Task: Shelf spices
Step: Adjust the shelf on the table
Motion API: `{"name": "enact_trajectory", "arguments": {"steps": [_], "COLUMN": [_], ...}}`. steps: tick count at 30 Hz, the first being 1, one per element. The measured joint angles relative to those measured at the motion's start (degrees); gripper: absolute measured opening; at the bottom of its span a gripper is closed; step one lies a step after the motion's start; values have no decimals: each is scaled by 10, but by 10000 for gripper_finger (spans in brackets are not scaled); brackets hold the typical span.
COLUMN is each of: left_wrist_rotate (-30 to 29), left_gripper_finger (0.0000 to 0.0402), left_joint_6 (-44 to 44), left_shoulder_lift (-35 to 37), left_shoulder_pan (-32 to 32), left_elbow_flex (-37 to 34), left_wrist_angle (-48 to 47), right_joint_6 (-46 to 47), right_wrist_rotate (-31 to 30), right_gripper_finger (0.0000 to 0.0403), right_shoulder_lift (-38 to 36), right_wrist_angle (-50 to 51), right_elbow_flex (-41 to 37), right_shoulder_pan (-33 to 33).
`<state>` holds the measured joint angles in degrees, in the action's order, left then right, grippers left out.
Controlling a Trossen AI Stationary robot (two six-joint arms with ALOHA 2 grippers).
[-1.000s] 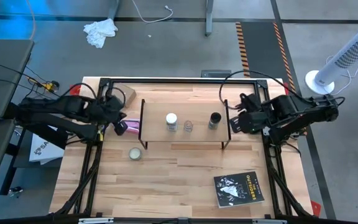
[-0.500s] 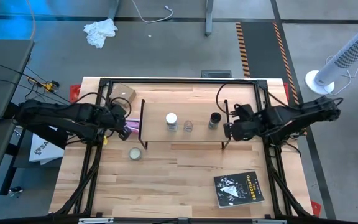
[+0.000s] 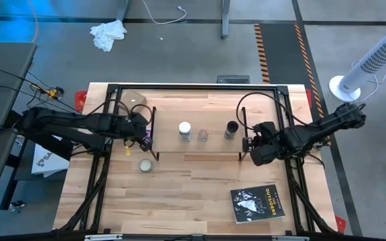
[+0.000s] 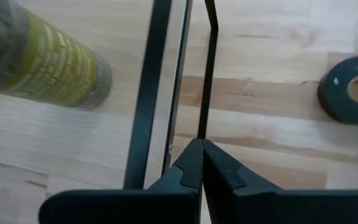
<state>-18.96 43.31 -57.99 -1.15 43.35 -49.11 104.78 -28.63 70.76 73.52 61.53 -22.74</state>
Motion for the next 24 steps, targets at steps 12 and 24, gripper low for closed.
{"name": "enact_trajectory", "arguments": {"steps": [12, 24], "left_wrist_rotate": [38, 43], "left_gripper_finger": [0, 0], "left_joint_6": [-16, -23], "left_shoulder_lift": [-82, -99], "left_shoulder_pan": [29, 59], "left_elbow_flex": [0, 0], "left_wrist_angle": [123, 162], "right_joint_6": [78, 94], "right_wrist_rotate": [-18, -22], "right_gripper_finger": [0, 0], "right_shoulder_lift": [0, 0], "right_wrist_angle": [5, 20], "right_elbow_flex": [-21, -21], "right_shoulder_pan": [-46, -49]}}
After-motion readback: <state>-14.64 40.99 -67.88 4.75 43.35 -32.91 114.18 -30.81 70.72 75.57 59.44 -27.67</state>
